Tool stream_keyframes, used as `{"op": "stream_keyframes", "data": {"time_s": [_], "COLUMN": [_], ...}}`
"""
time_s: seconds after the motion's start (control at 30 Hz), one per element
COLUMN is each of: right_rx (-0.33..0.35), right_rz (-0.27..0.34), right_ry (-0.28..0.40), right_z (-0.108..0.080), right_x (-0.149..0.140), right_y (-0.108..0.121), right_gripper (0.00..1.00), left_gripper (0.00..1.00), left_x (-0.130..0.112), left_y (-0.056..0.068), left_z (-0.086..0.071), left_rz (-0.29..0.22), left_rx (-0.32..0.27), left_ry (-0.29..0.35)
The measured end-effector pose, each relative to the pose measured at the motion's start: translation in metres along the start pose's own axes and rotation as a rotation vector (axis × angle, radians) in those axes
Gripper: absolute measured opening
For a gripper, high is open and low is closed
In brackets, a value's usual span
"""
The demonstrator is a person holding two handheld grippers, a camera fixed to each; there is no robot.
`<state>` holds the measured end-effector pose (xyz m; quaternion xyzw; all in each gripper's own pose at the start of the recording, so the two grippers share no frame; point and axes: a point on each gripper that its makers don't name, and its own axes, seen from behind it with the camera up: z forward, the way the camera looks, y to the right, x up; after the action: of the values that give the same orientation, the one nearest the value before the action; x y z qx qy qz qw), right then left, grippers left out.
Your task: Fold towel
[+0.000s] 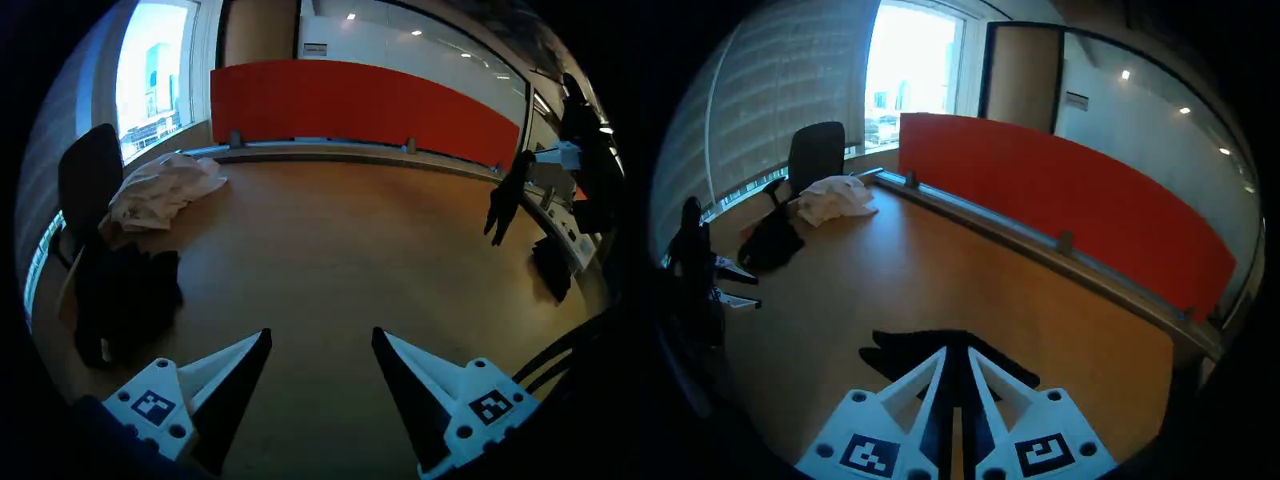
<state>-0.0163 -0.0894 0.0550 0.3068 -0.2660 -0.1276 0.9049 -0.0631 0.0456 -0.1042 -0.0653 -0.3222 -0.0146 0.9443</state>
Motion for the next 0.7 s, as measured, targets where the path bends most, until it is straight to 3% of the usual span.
{"op": "stream_keyframes", "data": {"time_s": [0.7], "right_rx": [-0.092], "right_rz": [0.056], "right_ry": [-0.040], "right_z": [-0.041], "right_x": [-0.035], "right_y": [0.084], "right_gripper": [0.07], "left_gripper": [0.93], "left_x": [0.005], "left_y": [0.002], "left_z": [0.003], "left_rz": [0.012], "left_rx": [0.012], "left_ry": [-0.010]}}
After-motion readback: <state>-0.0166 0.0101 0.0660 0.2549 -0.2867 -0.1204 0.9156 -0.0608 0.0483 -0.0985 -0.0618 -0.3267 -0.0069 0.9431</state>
